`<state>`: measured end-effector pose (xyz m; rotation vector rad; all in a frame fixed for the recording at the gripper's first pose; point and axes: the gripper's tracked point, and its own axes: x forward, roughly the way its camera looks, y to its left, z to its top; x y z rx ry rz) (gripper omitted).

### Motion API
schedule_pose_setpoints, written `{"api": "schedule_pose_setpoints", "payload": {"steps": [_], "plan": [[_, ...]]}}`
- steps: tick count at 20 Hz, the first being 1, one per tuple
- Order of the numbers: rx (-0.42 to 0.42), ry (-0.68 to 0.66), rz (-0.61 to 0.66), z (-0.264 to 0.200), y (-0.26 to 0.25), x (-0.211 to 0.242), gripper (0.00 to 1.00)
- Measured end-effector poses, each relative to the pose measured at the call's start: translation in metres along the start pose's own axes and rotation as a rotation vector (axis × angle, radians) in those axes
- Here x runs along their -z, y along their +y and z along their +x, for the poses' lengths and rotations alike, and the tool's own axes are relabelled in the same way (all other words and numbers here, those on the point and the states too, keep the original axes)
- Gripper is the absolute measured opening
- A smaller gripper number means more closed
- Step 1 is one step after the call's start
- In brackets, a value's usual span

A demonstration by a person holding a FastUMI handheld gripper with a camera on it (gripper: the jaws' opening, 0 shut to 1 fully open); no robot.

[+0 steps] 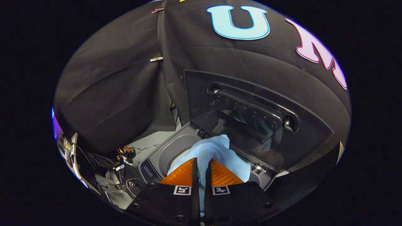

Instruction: Put the clothes into the washing machine and then close the washing machine lid.

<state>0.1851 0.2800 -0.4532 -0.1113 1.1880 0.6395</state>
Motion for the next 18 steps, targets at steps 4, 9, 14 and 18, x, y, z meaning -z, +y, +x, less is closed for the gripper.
{"api": "schedule_pose_setpoints", "payload": {"steps": [4,9,14,18], "plan": [[-0.024,-0.001,0.007,-0.001,0.006,0.0,0.46],[-0.03,-0.1,-0.041,-0.015,0.012,-0.021,1.0],[0.001,-0.286,-0.049,-0.041,0.007,-0.064,0.98],[0.055,-0.506,0.012,-0.07,-0.014,-0.109,0.98]]}}
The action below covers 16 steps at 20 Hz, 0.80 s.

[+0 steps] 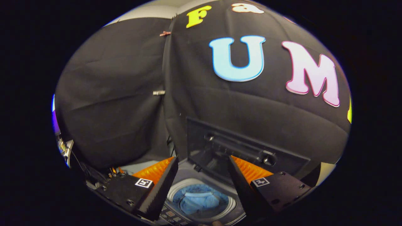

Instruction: Put the clothes into the washing machine and then close the washing machine lid.

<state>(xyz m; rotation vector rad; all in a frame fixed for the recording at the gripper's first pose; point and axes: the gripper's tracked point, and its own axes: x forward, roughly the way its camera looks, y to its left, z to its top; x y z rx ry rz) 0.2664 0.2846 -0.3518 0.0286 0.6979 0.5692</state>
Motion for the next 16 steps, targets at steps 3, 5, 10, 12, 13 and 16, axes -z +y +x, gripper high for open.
{"api": "schedule_pose_setpoints", "payload": {"steps": [3,5,10,12,13,16], "plan": [[0.128,-0.096,0.049,0.008,-0.033,-0.017,0.98],[0.237,-0.117,0.063,0.009,-0.058,-0.018,0.98],[0.445,-0.147,0.103,0.007,-0.109,-0.021,0.99],[0.503,-0.14,0.139,0.005,-0.127,-0.017,0.98],[0.523,-0.13,0.155,0.005,-0.134,-0.015,0.98],[0.588,-0.078,0.187,0.011,-0.156,0.0,0.99]]}}
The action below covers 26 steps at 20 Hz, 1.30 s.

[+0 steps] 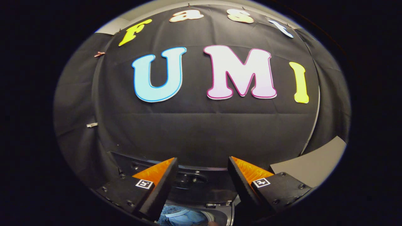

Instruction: Put the clothes into the washing machine and then close the washing machine lid.

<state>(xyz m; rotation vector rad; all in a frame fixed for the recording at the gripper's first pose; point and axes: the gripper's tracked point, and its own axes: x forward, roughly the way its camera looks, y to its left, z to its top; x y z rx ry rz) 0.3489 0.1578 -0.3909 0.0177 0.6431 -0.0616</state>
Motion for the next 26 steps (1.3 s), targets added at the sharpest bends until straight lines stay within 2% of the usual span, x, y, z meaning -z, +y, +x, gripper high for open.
{"api": "schedule_pose_setpoints", "payload": {"steps": [5,8,16,17,18,19,20,21,22,23,25,26], "plan": [[0.028,0.029,0.025,0.018,-0.013,0.005,0.98],[0.025,0.023,-0.002,0.016,-0.012,0.006,0.99],[0.007,0.087,0.0,-0.012,-0.01,0.012,1.0],[0.028,0.087,0.002,-0.015,-0.014,0.013,1.0],[0.05,0.1,-0.073,-0.017,-0.016,0.017,1.0],[0.173,0.289,-0.159,-0.02,-0.041,0.06,0.99],[0.181,0.444,-0.174,-0.019,-0.051,0.103,0.99],[0.058,0.569,-0.094,-0.031,-0.032,0.119,0.99],[-0.003,0.571,-0.02,-0.04,-0.027,0.105,0.91],[-0.049,0.462,0.021,-0.035,-0.02,0.07,0.82],[-0.088,0.241,-0.018,-0.055,-0.014,0.017,0.81],[-0.102,0.196,-0.018,-0.059,-0.019,0.016,0.84]]}}
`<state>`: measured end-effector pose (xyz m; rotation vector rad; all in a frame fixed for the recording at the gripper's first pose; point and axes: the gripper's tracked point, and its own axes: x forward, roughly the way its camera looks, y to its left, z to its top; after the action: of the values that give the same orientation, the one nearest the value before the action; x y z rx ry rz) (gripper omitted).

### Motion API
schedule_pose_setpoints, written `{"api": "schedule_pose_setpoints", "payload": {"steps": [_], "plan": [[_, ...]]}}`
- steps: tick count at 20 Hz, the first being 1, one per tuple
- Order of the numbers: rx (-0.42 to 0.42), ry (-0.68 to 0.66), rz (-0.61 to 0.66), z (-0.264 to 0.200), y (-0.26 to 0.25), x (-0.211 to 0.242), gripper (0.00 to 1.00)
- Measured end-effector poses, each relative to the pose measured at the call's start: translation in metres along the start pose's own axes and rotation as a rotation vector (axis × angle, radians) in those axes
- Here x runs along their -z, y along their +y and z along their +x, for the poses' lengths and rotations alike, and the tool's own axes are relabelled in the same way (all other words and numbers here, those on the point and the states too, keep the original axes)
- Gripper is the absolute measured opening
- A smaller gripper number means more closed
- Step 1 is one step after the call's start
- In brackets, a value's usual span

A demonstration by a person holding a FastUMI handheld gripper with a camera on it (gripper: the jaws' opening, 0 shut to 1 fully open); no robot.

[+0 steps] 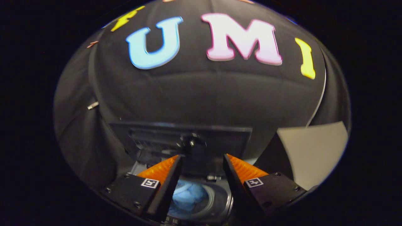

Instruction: Put the clothes into the washing machine and then close the washing machine lid.

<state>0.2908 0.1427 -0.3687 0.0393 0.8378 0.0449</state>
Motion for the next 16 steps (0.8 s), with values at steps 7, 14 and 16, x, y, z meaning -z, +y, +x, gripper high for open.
{"api": "schedule_pose_setpoints", "payload": {"steps": [7,14,16], "plan": [[-0.07,-0.084,0.031,-0.013,-0.009,-0.009,0.93],[-0.072,-0.155,0.026,-0.022,-0.006,-0.006,0.93],[-0.066,-0.166,0.023,-0.027,-0.006,-0.01,0.93]]}}
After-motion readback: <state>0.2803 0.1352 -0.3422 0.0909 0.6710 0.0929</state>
